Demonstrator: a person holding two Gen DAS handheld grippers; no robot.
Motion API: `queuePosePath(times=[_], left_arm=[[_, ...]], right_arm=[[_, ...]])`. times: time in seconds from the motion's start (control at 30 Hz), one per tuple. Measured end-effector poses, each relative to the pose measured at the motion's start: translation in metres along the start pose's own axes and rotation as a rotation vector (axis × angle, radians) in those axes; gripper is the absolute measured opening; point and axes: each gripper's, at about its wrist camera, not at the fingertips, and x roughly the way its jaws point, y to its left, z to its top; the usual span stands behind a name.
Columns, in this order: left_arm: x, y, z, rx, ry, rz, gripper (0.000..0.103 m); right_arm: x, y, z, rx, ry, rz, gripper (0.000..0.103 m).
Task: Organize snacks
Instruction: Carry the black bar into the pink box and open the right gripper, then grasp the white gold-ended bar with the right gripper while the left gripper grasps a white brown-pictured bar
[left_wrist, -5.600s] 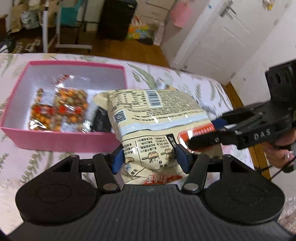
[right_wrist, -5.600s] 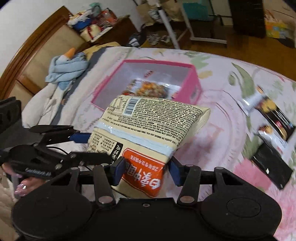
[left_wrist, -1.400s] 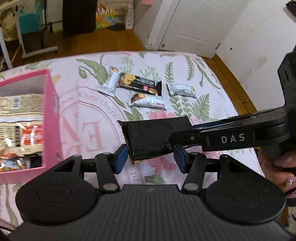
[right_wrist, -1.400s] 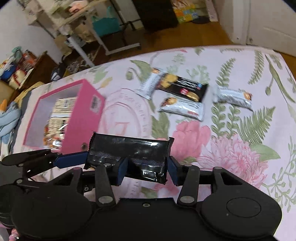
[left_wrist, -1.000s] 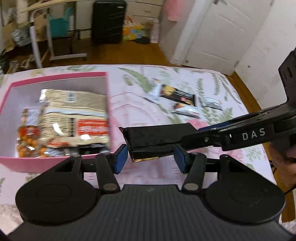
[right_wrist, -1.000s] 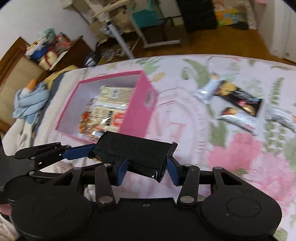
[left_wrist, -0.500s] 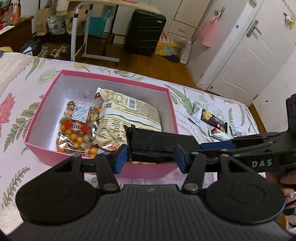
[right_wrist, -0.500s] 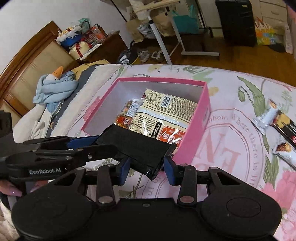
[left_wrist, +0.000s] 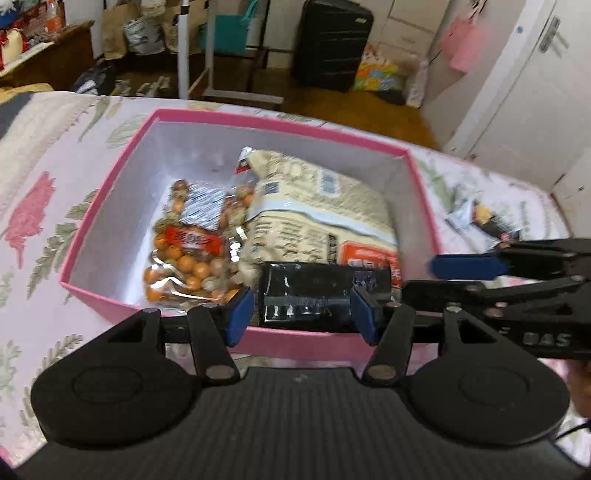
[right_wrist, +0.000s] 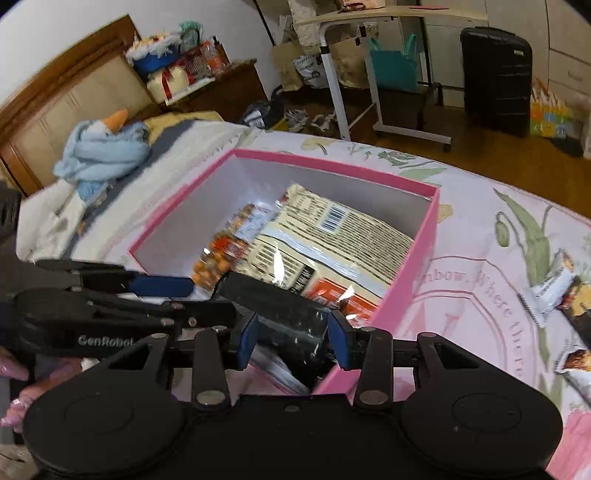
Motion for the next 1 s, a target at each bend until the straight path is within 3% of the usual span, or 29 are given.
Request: queuePosePath(times=[0.03,0.13,0.27,0.47,0.57,0.67,0.83,0.9,1.0], left_arm=[[0.001,-0.002,0.0,0.023,0.0,0.028,0.057],[-0.001,-0.004,0.001,0.054,0.0,0.066,0.057],[-0.016,-0.013,0.012,0.076,-0.015,0.01,0.058],[-0.036,-0.064,0.027,0.173,-0.054,-0.095,0.063],[-0.036,-0.103,0.033,0.241,-0.075,-0.123,0.066],[-0.028,-0.142,0.037,0.289,-0.081,-0.173,0.071],[0.001,-0.208,0.036,0.342,-0.065,-0.197,0.08],[0.017,-0.228,0.034,0.333,-0.045,-0.211,0.086],[0.044,-0.253,0.029,0.327,-0.059,-0.179,0.086]], right_arm=[[-0.006,-0.002,0.001,0.01,0.014,-0.019,0.048],[-0.044,-0.01,0.006,0.022,-0.031,-0.024,0.063],[-0.095,-0.037,0.008,0.055,-0.079,-0.096,0.065],[-0.143,-0.093,-0.008,0.172,-0.116,-0.241,0.066],[-0.164,-0.117,-0.017,0.268,-0.145,-0.229,0.066],[-0.18,-0.129,-0.027,0.294,-0.181,-0.253,0.072],[-0.189,-0.162,-0.045,0.335,-0.213,-0.338,0.072],[-0.188,-0.177,-0.055,0.324,-0.234,-0.4,0.083],[-0.183,-0.203,-0.07,0.327,-0.271,-0.459,0.094]])
